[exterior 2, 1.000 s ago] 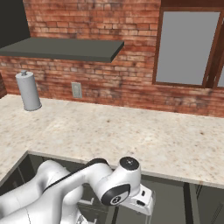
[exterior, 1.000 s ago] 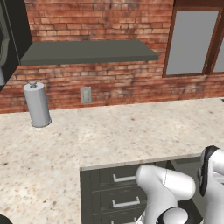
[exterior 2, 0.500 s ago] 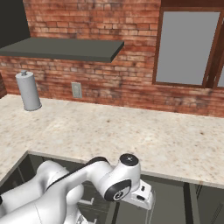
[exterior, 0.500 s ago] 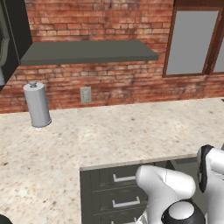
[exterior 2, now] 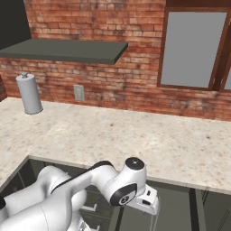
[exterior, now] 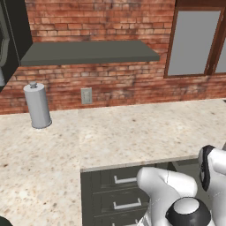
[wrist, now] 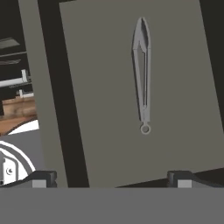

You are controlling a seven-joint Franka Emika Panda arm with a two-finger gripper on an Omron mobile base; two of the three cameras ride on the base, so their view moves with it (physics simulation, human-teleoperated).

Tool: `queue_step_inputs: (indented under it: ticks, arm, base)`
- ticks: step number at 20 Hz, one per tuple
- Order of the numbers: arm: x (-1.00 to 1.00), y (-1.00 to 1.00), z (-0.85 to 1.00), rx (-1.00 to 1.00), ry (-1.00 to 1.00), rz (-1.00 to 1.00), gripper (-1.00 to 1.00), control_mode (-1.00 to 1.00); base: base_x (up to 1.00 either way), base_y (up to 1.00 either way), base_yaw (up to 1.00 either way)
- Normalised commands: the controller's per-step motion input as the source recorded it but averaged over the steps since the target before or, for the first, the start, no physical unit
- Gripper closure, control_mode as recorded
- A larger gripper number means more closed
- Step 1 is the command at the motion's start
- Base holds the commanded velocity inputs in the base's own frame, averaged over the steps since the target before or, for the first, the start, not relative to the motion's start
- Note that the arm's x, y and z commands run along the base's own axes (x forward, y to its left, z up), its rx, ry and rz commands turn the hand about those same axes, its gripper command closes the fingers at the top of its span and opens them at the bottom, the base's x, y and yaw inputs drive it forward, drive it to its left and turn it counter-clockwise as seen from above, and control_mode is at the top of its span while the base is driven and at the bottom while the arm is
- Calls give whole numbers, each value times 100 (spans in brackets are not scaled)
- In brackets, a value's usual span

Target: Take the tongs from the drawer on the right and place them on the dining counter next to the tray containing the kebab skewer.

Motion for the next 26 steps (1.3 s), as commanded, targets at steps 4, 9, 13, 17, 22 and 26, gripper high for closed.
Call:
queue_step_inputs:
  ticks: [4, 9, 13, 17, 22, 26]
  arm:
    - [3, 0, -2, 0, 0, 0, -100, -100]
    - [3, 0, -6, 0, 0, 0, -100, -100]
    - [0, -6, -14, 0, -4, 0, -100, -100]
    - [0, -24, -5, 0, -9, 0, -100, -100]
    - [0, -25, -1, 0, -2, 0, -100, -100]
    - [12, -2, -9, 0, 0, 0, -100, -100]
  base:
    - [0, 0, 0]
    - [0, 0, 0]
    - [0, 0, 0]
    - [0, 0, 0]
    - [0, 0, 0]
    - [0, 0, 0]
